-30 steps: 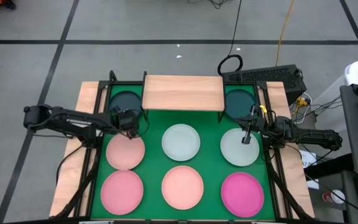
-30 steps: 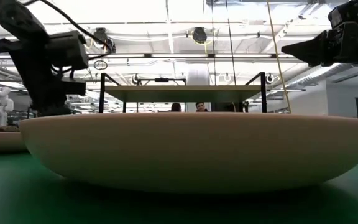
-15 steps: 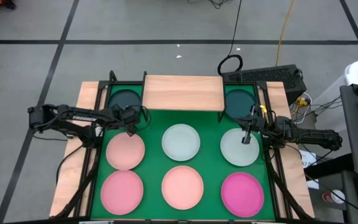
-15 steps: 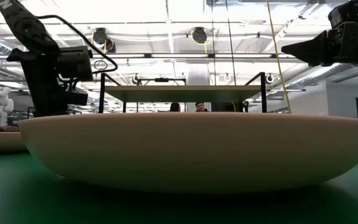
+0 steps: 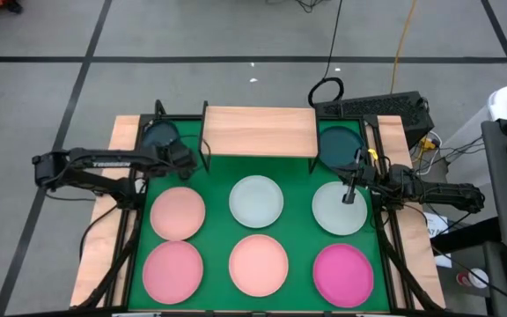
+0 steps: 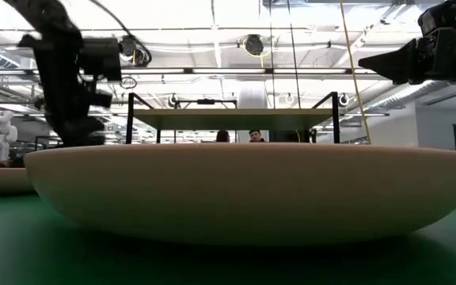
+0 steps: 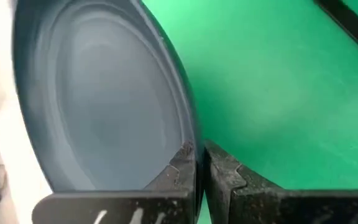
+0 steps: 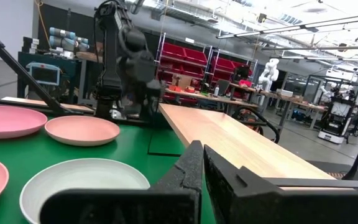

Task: Place and stack plates onto a shelf
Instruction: Put the left black plate on the shelf

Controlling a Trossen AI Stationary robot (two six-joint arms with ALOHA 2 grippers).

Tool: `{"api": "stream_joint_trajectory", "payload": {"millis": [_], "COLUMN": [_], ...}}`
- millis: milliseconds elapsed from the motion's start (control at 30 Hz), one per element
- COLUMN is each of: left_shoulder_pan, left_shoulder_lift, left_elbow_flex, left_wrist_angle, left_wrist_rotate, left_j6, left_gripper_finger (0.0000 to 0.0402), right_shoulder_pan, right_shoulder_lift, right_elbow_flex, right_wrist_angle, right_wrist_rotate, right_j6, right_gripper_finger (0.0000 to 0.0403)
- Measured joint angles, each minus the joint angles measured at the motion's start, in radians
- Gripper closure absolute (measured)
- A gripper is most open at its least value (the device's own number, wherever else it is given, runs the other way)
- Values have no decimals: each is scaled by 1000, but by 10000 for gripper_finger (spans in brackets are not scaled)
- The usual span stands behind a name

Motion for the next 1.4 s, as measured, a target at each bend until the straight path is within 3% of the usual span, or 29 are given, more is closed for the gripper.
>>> {"api": "stream_joint_trajectory", "payload": {"millis": [100, 267, 467, 667, 800, 967, 1200, 1400], "left_shoulder_pan": [-1, -29, -80, -111, -119, -119, -119, -120], "left_shoulder_lift": [-34, -78, -67, -4, 69, 168, 288, 319], "left_elbow_flex": [92, 224, 387, 516, 577, 604, 604, 604], "left_wrist_angle": [-103, -100, 25, 224, 264, 254, 200, 155], "left_wrist_rotate": [-80, -116, -175, -71, 33, 77, 92, 130], "left_j6": [-14, 82, 443, 793, 920, 1052, 1098, 1071], "left_gripper_finger": [390, 390, 390, 390, 390, 390, 390, 390], "right_shoulder_pan": [0, 0, 0, 0, 0, 0, 0, 0], "right_shoulder_lift": [0, 0, 0, 0, 0, 0, 0, 0], "right_elbow_flex": [0, 0, 0, 0, 0, 0, 0, 0], "right_wrist_angle": [0, 0, -1, -1, -1, 0, 0, 0], "right_wrist_rotate": [0, 0, 0, 0, 0, 0, 0, 0], "right_j6": [0, 0, 0, 0, 0, 0, 0, 0], "right_gripper_finger": [403, 403, 403, 403, 403, 403, 403, 403]}}
